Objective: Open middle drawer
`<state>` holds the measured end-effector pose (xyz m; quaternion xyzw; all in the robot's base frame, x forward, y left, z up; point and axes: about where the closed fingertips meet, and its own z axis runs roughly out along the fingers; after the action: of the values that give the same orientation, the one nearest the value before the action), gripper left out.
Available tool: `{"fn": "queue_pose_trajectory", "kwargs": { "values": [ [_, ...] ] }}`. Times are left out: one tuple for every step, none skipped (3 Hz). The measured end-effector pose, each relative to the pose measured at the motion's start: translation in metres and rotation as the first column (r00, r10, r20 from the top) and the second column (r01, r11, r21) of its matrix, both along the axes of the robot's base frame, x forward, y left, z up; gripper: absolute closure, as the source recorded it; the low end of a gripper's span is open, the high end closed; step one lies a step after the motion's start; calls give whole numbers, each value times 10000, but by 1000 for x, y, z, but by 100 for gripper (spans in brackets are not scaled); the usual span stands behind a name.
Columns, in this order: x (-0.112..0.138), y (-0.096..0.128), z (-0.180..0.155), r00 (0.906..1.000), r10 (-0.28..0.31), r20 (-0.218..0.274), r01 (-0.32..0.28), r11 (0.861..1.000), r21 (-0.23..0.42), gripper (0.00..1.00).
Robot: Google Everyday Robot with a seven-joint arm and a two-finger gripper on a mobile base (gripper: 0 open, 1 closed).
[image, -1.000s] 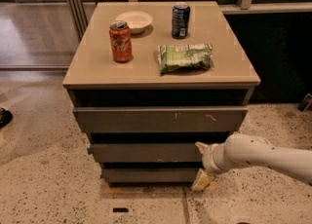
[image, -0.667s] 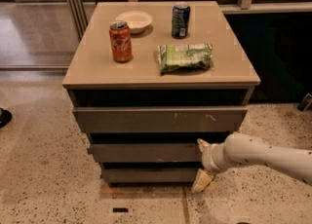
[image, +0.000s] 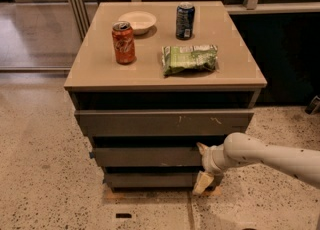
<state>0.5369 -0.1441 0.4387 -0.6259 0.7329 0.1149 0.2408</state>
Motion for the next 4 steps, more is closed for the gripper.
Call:
{"fn": "queue_pose_trajectory", "kwargs": {
  "values": [
    [12, 8, -2, 9993, 365, -12, -365, 9993, -127, 0],
    [32, 24, -14, 9955, 897, -299, -914, 9941, -591, 0],
    [32, 24, -14, 9955, 897, -303, -914, 9941, -591, 0],
    [30, 21, -17, 9949, 843, -560, -875, 9944, -590, 0]
  ]
}}
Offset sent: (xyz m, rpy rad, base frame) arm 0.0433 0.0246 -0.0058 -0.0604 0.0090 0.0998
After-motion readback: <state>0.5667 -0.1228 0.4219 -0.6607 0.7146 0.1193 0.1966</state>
